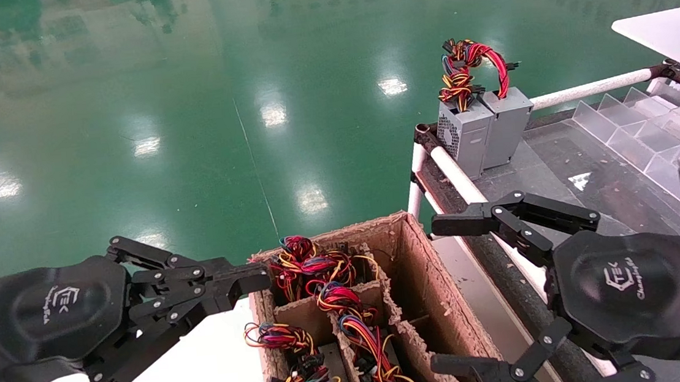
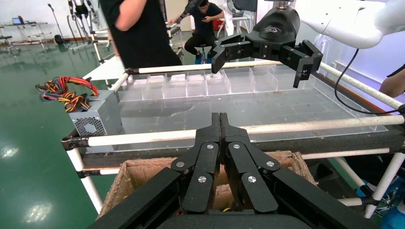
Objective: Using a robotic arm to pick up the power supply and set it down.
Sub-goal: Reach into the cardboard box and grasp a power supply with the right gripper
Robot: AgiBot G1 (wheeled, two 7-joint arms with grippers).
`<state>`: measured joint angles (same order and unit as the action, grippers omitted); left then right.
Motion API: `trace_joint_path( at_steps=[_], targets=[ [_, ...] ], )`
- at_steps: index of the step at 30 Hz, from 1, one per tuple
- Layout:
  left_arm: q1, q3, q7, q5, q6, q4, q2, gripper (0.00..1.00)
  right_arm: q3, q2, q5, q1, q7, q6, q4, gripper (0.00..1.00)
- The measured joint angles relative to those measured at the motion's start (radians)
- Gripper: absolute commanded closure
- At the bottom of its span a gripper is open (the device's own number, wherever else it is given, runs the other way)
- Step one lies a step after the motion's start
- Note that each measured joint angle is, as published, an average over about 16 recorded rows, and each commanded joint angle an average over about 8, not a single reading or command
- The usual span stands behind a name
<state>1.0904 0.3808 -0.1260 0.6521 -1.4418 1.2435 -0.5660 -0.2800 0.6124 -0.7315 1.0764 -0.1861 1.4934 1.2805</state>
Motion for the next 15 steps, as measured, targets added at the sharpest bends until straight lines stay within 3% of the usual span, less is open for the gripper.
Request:
trace_joint_path(
  at_steps=[2,3,15],
  targets=[
    [0.0,0.0,0.0,0.0,0.0,0.0,0.0,0.06,0.0,0.0,0.0,0.0,0.0,0.0,0.0,0.0],
    [0.0,0.0,0.0,0.0,0.0,0.0,0.0,0.0,0.0,0.0,0.0,0.0,0.0,0.0,0.0,0.0],
    [0.0,0.0,0.0,0.0,0.0,0.0,0.0,0.0,-0.023,-0.003,-0.052,-0.005,-0.021,-0.03,-0.015,0.0]
  ],
)
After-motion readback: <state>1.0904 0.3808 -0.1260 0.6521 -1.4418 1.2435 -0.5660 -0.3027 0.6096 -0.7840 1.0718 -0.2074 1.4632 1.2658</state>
